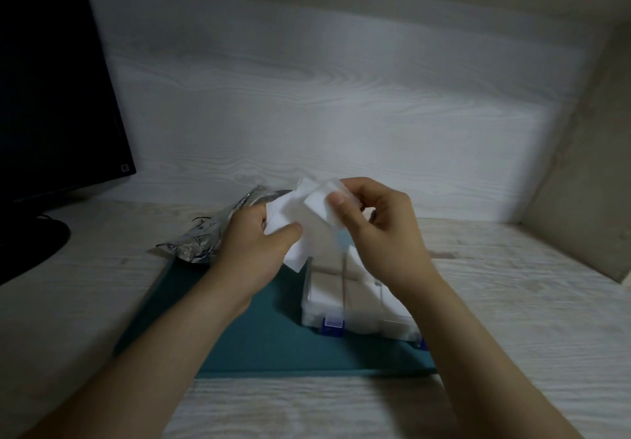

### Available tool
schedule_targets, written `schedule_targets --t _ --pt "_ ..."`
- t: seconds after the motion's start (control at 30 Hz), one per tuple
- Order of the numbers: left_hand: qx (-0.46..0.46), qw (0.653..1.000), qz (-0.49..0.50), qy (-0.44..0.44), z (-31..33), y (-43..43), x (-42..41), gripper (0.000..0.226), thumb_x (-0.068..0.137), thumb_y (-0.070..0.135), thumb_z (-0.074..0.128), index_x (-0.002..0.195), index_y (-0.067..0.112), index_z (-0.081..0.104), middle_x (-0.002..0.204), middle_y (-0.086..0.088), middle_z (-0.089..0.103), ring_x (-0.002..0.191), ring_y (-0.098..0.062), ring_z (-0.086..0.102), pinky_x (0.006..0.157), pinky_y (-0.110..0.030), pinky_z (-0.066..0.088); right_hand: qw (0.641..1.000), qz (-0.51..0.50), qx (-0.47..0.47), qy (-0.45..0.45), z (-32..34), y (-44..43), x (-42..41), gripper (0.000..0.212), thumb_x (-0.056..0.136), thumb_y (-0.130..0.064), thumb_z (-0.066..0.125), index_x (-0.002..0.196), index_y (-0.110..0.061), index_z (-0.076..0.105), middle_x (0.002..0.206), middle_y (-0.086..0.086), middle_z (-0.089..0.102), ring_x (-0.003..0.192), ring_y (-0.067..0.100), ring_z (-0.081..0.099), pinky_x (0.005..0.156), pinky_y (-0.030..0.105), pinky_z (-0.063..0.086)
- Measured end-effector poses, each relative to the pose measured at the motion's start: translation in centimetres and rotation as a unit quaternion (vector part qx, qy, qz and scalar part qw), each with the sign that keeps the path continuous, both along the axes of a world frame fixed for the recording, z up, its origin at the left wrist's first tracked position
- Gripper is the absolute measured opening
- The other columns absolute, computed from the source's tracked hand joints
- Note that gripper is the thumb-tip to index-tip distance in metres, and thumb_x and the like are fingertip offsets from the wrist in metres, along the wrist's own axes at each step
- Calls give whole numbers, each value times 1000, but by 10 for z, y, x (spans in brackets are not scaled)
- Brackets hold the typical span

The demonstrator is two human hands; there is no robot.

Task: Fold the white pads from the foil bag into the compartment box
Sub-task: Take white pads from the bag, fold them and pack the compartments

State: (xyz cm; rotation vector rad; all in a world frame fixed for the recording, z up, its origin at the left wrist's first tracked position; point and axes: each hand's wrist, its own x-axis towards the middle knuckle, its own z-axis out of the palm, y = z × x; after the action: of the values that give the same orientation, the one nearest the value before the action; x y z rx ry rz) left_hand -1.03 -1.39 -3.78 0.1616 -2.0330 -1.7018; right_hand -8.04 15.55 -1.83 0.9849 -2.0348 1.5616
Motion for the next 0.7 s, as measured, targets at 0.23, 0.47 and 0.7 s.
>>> schedule_targets --t 0.23,0.47,0.7 --pt "-67 997 -27 7 0 3 2 26 93 3 64 97 24 78 95 -6 79 90 -32 74 72 -35 55 994 -60 67 55 -9 2 -9 7 99 -25 72 104 -26 77 109 -9 65 95 9 63 73 11 41" --pt "-88 995 -37 22 1 2 3 25 94 4 65 102 24 78 94 -4 80 94 -33 72 79 -45 59 995 -49 61 54 -7 4 -9 11 98 -20 73 108 -22 78 96 -15 76 88 10 67 77 20 50" --pt "-79 995 9 57 -4 0 -1 51 98 7 66 134 39 49 121 10 61 105 -11 64 88 -30 56 990 -104 -78 -46 -3 12 -12 21 91 -18 81 111 -23 77 86 -5 79 82 9 75 72 25 58"
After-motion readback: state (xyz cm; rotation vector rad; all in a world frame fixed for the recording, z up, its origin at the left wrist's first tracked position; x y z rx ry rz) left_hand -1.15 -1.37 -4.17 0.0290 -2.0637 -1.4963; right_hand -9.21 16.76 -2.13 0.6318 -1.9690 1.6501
